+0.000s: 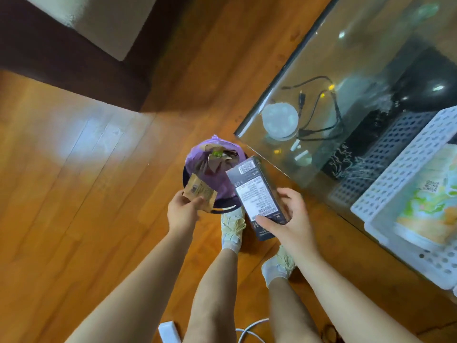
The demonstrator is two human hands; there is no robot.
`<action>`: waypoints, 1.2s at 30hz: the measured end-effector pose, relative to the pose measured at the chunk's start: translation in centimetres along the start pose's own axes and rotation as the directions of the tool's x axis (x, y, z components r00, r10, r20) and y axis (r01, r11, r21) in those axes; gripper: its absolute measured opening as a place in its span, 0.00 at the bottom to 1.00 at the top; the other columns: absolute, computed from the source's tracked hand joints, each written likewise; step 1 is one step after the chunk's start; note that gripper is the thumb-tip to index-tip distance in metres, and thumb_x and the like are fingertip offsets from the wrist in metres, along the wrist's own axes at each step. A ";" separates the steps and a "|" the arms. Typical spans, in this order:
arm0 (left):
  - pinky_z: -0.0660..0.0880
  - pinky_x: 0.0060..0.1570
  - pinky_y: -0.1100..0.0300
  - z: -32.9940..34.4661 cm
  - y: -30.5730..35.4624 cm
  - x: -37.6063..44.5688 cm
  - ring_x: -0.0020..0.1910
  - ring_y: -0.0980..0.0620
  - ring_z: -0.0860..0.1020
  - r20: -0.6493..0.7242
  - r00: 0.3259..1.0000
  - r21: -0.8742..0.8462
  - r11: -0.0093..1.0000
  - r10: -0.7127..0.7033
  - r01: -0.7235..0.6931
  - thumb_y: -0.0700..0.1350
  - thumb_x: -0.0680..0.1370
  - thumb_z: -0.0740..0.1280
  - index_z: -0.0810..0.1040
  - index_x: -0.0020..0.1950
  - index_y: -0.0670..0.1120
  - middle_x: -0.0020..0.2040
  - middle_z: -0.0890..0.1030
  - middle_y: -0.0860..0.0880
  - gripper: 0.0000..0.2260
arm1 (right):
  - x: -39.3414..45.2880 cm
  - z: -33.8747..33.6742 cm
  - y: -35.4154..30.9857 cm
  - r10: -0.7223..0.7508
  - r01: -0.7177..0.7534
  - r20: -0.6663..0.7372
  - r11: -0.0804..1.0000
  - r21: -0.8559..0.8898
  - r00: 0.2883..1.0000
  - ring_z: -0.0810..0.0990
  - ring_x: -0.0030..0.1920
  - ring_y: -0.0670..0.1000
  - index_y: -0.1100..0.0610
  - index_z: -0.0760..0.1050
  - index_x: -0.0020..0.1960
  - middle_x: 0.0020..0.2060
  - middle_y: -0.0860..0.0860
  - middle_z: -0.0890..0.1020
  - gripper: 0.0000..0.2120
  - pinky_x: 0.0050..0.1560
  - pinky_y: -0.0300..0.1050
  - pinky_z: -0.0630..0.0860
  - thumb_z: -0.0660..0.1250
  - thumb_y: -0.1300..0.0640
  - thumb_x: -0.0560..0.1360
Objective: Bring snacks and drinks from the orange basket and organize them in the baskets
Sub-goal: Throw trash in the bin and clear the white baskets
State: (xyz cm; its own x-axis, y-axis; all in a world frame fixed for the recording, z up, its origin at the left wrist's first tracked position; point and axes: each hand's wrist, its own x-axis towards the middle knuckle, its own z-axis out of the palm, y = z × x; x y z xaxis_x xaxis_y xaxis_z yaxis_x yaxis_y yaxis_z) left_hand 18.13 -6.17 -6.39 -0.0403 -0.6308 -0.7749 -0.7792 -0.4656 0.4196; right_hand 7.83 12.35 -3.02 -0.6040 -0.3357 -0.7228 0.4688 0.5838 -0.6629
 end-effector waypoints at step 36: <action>0.72 0.39 0.65 8.6 12.3 -16.1 0.39 0.56 0.78 0.521 0.813 0.087 0.931 0.259 -0.353 0.35 0.78 0.60 0.76 0.48 0.50 0.41 0.81 0.52 0.11 | -7.4 -14.3 -3.3 0.070 0.026 -0.227 0.920 0.391 0.971 0.82 0.44 0.45 0.48 0.78 0.48 0.44 0.50 0.83 0.09 0.39 0.29 0.74 0.66 0.61 0.75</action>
State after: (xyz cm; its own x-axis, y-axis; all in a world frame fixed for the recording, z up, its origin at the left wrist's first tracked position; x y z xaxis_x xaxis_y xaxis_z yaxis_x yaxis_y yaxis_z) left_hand 3.82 3.64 7.19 -0.5609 -0.3101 -0.7676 -0.7663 -0.1566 0.6232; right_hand 1.46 23.47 7.31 -0.7005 -0.1176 -0.7039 0.6679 0.2394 -0.7047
